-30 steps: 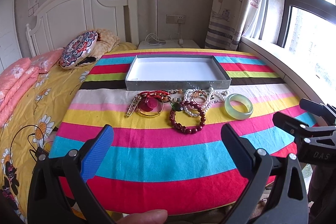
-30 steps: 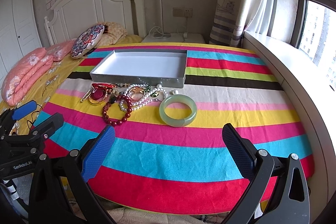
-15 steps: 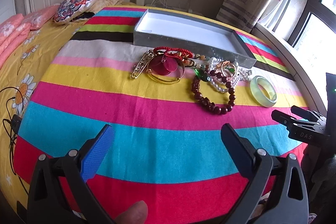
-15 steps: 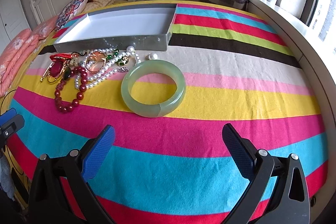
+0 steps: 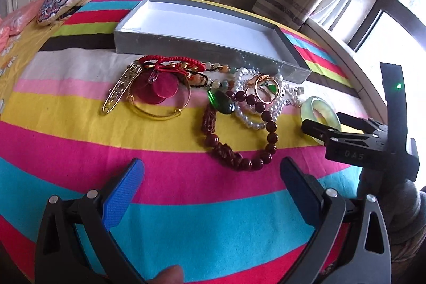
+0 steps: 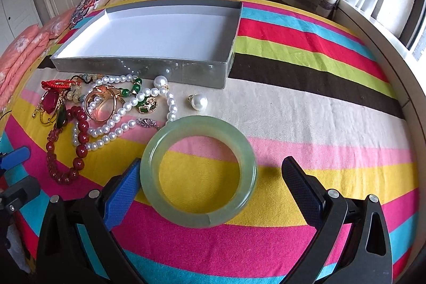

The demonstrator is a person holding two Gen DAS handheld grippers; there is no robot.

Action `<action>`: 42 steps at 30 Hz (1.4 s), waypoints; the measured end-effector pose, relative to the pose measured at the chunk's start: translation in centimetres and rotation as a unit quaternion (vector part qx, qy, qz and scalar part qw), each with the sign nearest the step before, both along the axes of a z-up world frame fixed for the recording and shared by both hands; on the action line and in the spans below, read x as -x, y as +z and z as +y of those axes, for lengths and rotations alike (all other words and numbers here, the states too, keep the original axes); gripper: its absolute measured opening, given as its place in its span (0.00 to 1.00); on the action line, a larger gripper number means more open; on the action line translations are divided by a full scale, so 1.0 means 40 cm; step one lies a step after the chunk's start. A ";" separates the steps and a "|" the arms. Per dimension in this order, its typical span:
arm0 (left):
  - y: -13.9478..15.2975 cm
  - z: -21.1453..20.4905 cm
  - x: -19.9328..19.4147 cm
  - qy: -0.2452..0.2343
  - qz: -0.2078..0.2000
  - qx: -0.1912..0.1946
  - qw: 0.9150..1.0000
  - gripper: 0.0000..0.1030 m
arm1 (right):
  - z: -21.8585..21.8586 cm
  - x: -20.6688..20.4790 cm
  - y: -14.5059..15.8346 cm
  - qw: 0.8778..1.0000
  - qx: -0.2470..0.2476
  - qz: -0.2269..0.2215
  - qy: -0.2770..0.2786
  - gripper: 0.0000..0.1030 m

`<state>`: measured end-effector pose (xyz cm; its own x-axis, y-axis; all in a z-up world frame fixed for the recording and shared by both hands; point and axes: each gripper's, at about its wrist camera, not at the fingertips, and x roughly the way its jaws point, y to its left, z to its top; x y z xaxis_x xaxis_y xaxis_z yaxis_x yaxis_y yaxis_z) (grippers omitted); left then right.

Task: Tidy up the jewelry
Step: 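Close the left gripper on the red bead bracelet while the right gripper grasps the jade bangle, then lift the red bead bracelet with the left gripper while the right gripper lifts the jade bangle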

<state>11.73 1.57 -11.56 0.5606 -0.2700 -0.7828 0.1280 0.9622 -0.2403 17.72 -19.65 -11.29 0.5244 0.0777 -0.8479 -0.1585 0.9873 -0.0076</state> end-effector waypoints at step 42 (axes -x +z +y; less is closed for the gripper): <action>0.065 0.051 0.094 -0.050 -0.090 -0.024 0.994 0.00 | 0.001 0.111 0.071 0.993 -0.087 -0.052 0.059 0.75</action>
